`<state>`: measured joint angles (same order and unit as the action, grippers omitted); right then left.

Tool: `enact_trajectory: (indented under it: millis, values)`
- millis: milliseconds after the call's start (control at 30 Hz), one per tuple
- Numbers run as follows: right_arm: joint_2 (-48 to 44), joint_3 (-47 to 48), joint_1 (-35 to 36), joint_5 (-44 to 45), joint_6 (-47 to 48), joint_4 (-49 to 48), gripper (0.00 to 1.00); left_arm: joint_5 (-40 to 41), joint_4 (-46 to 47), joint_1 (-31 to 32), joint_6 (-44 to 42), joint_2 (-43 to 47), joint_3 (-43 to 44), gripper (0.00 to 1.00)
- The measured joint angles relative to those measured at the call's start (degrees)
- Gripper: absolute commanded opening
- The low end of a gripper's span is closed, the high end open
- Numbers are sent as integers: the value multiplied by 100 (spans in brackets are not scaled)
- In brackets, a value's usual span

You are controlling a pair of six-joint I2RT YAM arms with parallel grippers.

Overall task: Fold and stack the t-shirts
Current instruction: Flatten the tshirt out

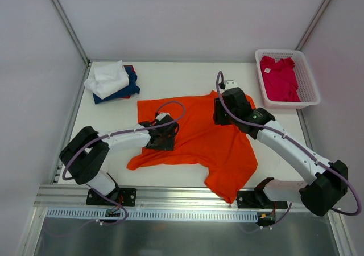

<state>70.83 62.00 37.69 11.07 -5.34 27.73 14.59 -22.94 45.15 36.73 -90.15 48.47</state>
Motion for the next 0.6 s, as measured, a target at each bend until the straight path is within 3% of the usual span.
enact_trajectory:
  millis: [333, 600]
  values:
    - [-57, -125, -39, -7, 2, 13, 36, 455, -42, 748, 890, 354, -492, 71]
    - [-59, -192, -66, -20, 4, 24, 36, 428, -490, 931, 1213, 647, -485, 74]
